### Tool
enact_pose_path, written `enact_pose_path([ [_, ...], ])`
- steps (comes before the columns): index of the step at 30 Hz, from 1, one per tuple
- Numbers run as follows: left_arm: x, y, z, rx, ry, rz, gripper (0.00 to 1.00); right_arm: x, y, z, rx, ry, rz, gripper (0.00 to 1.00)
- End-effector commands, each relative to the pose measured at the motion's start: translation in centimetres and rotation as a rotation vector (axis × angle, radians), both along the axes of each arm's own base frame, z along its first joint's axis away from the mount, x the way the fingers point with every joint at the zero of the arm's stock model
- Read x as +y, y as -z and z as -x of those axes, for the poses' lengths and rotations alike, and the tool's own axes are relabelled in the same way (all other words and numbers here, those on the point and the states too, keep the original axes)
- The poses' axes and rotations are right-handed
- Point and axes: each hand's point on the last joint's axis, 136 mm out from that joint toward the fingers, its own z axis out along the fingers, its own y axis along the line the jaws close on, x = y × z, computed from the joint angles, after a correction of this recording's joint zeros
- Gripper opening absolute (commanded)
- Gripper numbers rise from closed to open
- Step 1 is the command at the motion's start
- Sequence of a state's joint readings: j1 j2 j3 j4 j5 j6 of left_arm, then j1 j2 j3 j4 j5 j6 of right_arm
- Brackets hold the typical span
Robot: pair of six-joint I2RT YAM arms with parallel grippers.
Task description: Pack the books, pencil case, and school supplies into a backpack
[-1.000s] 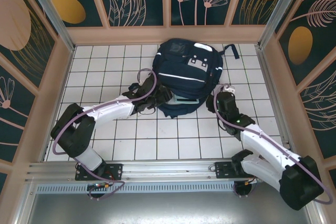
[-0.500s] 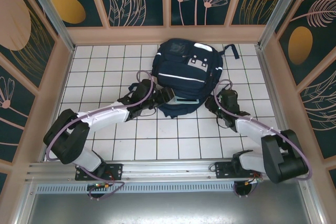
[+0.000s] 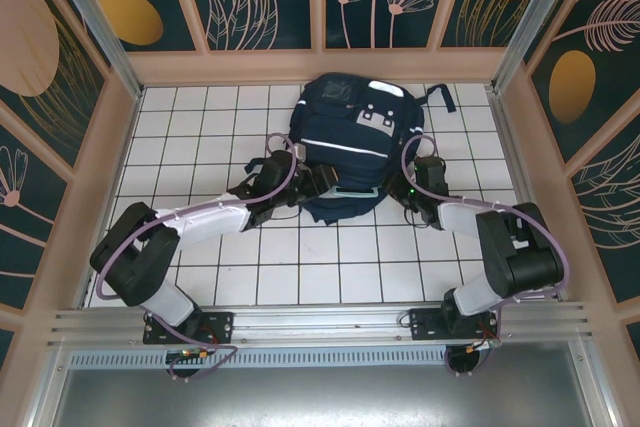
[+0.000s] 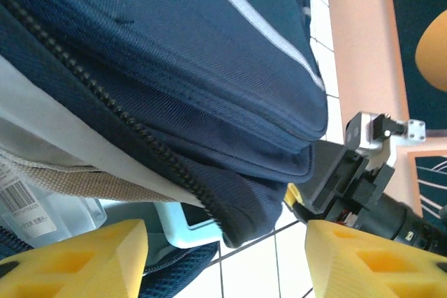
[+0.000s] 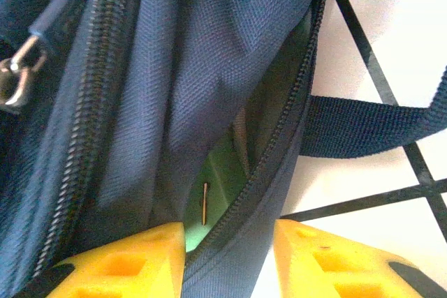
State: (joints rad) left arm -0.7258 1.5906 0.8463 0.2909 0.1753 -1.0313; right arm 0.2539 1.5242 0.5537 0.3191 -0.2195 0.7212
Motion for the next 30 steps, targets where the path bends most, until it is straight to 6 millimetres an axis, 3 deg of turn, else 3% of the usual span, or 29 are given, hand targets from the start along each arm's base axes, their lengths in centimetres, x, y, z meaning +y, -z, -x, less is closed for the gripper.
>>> enact_pose_path([
  [1,-1.4,-1.2,-0.7,-0.027,0.022,0.039,0.55,0.3,-1.3,-2.0,-0.054,0.011,-0.029,0.35],
  [6,-1.8,-1.4,-1.0,-0.03,0.026,0.043,0.19,-0.1,0.0,-1.6,-0.019,0.016,-0.011,0.32],
  [8,-1.8,-1.8,-1.3,-0.039,0.021,0.046,0.16,-0.3,0.3,-1.5,-0.015,0.023,-0.002,0.31],
  [9,-1.9,-2.2,-1.4,-0.047,0.019,0.047,0.11,-0.4,0.4,-1.5,-0.013,0.022,0.002,0.28],
  [12,-2.0,-2.9,-1.7,-0.063,0.017,0.045,0.0,-0.5,0.6,-1.6,-0.01,0.02,0.0,0.0],
  [15,-2.0,-3.4,-1.9,-0.071,0.012,0.039,0.0,-0.7,-0.8,-1.7,-0.039,0.021,0.008,0.0],
  [20,-1.6,-4.6,-1.9,-0.094,0.0,0.042,0.0,-1.9,-5.2,-1.4,-0.129,0.038,0.064,0.0],
  [22,-1.8,-6.9,-2.4,-0.135,-0.006,0.064,0.0,-2.4,-7.3,-1.0,-0.176,0.044,0.089,0.0],
  [30,-1.9,-10.8,-3.5,-0.212,-0.028,0.061,0.0,-3.4,-13.9,-1.4,-0.302,0.034,0.151,0.0],
])
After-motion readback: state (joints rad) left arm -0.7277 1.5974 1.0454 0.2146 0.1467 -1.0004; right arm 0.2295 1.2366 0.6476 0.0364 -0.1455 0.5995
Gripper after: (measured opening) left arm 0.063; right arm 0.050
